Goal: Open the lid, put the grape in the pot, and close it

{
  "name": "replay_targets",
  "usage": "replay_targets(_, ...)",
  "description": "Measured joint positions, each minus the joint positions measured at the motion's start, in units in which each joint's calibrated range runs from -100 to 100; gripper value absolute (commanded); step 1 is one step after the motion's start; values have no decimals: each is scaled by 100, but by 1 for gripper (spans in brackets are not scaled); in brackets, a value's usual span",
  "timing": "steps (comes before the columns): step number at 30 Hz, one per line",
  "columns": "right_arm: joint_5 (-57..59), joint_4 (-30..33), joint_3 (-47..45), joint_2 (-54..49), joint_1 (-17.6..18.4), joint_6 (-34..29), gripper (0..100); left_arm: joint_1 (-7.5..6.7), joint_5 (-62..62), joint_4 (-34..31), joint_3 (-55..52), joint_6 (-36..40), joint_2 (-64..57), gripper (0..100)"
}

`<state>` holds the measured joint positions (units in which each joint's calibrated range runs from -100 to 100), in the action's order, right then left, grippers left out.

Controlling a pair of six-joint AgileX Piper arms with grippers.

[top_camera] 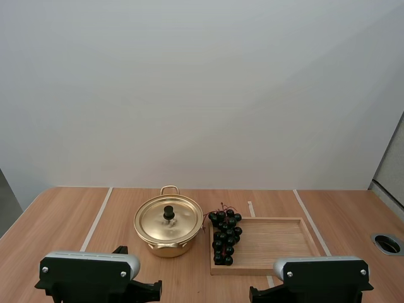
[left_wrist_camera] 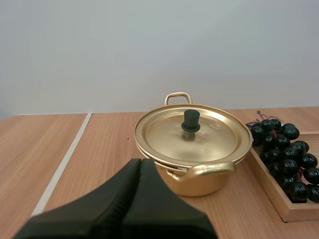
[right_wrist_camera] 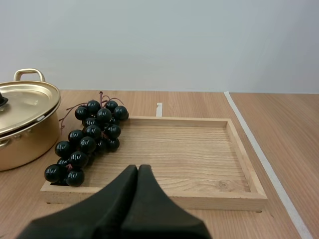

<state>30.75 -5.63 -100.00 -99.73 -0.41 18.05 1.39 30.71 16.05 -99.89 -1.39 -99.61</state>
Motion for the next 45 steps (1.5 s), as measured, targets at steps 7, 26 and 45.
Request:
replay_targets(7,0,0,0,0,0,0,0,0,0,0,0,0,0,0)
replay_targets(26,27,-125,0,0,0,0,0,0,41,-11,53,0,0,0)
replay_targets(45,1802,-254,2936,-27,0,0,0,7,1710,-392,3421,-99,-39,0)
